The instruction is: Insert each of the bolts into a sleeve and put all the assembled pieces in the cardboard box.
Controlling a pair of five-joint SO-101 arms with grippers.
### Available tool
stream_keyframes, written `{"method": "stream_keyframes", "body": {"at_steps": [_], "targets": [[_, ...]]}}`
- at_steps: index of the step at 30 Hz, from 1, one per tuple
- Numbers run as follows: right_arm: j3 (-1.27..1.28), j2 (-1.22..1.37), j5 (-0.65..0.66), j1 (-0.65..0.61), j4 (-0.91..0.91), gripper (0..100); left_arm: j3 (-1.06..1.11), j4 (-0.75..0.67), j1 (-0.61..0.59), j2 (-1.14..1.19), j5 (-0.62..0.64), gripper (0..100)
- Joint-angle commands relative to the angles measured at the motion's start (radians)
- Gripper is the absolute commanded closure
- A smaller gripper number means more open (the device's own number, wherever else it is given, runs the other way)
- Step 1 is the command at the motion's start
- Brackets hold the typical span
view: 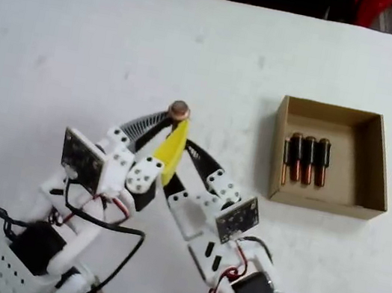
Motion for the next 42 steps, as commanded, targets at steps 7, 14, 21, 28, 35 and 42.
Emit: {"method": "stream_keyframes", "body": {"at_steps": [7,14,21,28,35,42], "targets": [[-0.009,-0.021,-0.009,-0.007,0.041,98.1,-0.011,0.032,0.013,-0.018,0.003,98],[-0.012,-0.021,-0.009,-0.005,0.036,98.1,-0.011,0.029,0.013,-0.018,0.003,98],[-0.026,-0.021,-0.009,-0.005,0.042,98.1,-0.015,0.028,0.015,-0.018,-0.052,98],[-0.034,-0.021,-0.011,-0.005,0.038,98.1,-0.017,0.026,0.015,-0.018,-0.063,98],[-0.103,-0.021,-0.129,0.053,0.096,98.2,-0.028,0.0,0.015,-0.018,-0.061,98],[-0.141,-0.021,-0.129,0.061,0.137,98.2,-0.025,0.003,0.015,-0.016,-0.061,98]]}}
